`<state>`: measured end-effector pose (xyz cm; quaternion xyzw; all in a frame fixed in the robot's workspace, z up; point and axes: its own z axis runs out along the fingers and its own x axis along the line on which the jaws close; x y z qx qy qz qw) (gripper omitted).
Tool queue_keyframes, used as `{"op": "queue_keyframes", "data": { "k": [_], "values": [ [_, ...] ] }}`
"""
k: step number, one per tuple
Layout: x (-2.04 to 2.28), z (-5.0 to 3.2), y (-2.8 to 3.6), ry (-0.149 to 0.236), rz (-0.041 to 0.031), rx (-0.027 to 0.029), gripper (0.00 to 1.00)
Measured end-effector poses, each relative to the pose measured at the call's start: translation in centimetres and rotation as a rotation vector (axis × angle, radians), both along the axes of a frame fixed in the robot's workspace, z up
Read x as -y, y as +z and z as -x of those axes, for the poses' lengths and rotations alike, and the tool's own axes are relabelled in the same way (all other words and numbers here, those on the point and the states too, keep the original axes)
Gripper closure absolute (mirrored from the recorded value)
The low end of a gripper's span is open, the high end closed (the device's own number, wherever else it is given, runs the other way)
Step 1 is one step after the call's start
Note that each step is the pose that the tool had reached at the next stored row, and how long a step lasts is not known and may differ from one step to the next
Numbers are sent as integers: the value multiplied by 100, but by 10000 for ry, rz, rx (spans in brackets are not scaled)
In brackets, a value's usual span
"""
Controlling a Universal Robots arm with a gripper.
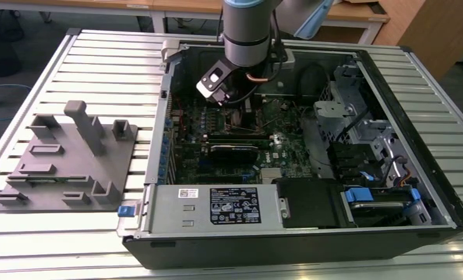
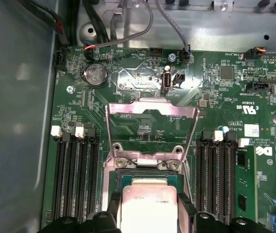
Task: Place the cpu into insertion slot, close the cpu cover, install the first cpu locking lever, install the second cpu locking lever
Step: 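Place the cpu into insertion slot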
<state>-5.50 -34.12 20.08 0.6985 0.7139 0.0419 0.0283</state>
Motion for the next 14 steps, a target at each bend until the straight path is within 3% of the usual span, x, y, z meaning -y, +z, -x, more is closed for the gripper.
{"op": "queue_keyframes", "data": {
  "k": [9, 14],
  "values": [
    [-18, 8, -40, -15, 1, -1, 46],
    [-18, 8, -45, -264, 2, -1, 46]
  ]
}}
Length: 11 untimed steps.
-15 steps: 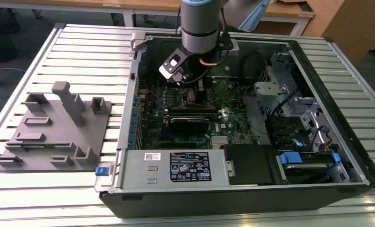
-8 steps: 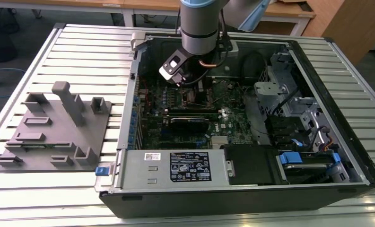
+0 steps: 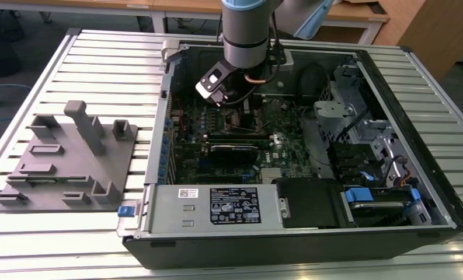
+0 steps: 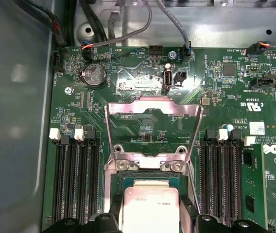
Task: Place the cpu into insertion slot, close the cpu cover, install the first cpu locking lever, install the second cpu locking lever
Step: 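Place the cpu into insertion slot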
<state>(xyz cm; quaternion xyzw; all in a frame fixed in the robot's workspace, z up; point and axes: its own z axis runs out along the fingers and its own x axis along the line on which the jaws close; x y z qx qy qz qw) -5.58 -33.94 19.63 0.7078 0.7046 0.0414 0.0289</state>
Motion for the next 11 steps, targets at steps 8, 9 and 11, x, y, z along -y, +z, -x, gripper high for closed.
{"op": "queue_keyframes", "data": {
  "k": [8, 9, 11],
  "values": [
    [0, 0, -13, 18, 1, 0, 46],
    [0, 0, -14, 32, 1, 0, 46],
    [-1, 0, -16, 72, -1, 1, 46]
  ]
}}
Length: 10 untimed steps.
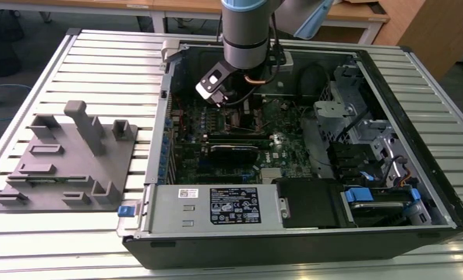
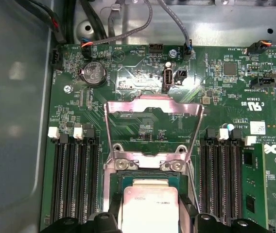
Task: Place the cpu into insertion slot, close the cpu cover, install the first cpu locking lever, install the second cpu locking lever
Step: 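Place the cpu into insertion slot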
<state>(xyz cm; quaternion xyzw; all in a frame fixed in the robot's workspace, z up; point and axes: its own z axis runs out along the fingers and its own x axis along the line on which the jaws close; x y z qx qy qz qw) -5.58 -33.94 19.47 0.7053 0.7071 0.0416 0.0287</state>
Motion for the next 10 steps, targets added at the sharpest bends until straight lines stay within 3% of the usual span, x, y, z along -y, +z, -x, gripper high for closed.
{"op": "queue_keyframes", "data": {
  "k": [10],
  "values": [
    [-1, 1, -16, 82, 1, 0, 46]
  ]
}}
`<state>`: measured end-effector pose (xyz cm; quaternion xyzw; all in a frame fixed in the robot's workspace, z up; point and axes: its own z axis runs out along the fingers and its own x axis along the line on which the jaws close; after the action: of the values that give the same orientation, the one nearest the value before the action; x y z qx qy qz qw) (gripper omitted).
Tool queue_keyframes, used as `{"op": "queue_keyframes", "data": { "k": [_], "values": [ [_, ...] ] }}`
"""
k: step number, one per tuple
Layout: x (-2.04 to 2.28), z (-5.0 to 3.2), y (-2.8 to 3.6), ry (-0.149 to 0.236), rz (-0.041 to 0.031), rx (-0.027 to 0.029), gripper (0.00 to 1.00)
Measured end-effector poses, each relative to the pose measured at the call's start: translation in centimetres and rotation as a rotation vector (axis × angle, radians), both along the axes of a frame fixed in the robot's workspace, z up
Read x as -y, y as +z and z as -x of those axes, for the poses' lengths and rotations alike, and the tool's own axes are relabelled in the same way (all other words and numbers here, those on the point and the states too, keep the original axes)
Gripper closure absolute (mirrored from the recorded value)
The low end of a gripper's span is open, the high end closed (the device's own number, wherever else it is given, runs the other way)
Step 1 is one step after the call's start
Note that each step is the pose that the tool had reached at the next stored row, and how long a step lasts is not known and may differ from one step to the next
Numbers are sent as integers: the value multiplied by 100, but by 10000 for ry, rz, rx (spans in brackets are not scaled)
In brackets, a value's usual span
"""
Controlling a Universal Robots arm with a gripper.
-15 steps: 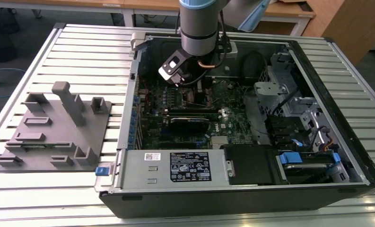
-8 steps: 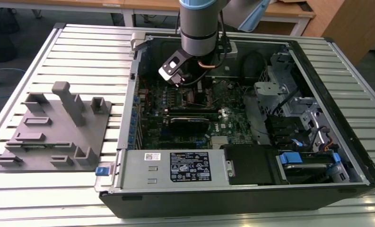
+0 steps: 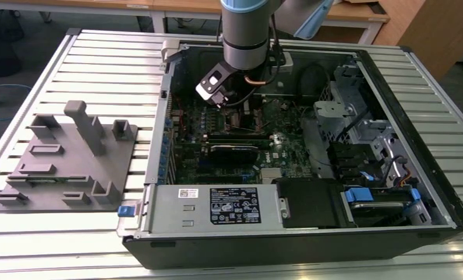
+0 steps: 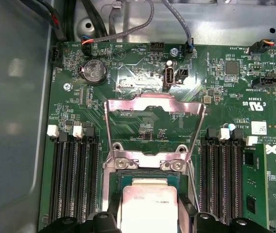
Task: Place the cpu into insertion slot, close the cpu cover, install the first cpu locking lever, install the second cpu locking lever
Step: 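Place the cpu into insertion slot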
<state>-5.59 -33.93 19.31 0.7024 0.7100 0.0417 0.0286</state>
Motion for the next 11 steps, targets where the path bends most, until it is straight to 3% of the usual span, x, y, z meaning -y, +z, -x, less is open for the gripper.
{"op": "queue_keyframes", "data": {
  "k": [11],
  "values": [
    [-1, 1, -17, -1, -3, 0, 46]
  ]
}}
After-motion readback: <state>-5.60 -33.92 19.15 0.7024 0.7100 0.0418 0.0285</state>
